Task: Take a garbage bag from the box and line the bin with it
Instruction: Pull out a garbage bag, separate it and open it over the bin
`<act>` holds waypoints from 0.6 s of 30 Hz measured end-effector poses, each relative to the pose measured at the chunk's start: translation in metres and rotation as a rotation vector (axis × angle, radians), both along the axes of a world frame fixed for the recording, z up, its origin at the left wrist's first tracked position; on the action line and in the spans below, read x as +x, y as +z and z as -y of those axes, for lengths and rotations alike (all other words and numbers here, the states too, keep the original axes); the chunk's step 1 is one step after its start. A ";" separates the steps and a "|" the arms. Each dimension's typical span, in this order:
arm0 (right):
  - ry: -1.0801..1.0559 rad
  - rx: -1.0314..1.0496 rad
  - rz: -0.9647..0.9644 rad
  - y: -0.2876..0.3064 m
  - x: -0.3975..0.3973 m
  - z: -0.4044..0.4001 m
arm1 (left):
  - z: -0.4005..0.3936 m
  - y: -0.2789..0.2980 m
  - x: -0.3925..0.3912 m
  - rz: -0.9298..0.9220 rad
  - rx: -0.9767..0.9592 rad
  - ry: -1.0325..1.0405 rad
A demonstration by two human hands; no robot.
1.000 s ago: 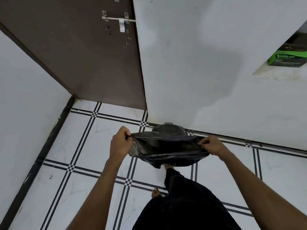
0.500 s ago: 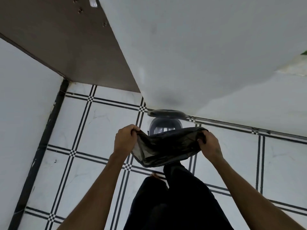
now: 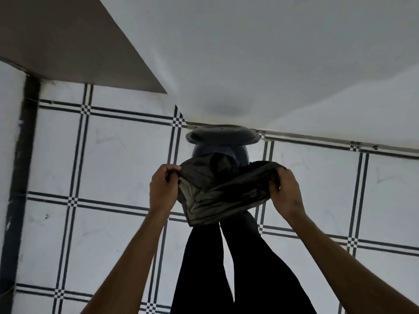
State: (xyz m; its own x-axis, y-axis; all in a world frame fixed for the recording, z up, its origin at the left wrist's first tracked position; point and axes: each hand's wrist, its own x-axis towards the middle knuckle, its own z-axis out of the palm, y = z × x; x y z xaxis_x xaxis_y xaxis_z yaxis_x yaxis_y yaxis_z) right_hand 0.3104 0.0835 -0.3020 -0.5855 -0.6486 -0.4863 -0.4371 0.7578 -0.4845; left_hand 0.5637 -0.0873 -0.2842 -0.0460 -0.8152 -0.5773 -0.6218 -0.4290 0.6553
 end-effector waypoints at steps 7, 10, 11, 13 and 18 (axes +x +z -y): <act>-0.076 -0.058 -0.077 -0.124 0.013 0.014 | 0.005 -0.140 0.003 -0.048 0.000 0.107; -0.112 -0.067 -0.096 -0.163 0.015 0.021 | 0.013 -0.182 0.007 -0.067 -0.036 0.120; -0.118 -0.085 -0.104 -0.168 0.015 0.025 | 0.016 -0.191 0.010 -0.081 -0.051 0.136; -0.120 -0.110 -0.110 -0.180 0.017 0.031 | 0.017 -0.207 0.015 -0.078 -0.056 0.146; -0.080 -0.028 -0.059 -0.225 0.007 0.042 | 0.047 -0.230 0.019 -0.035 0.038 0.079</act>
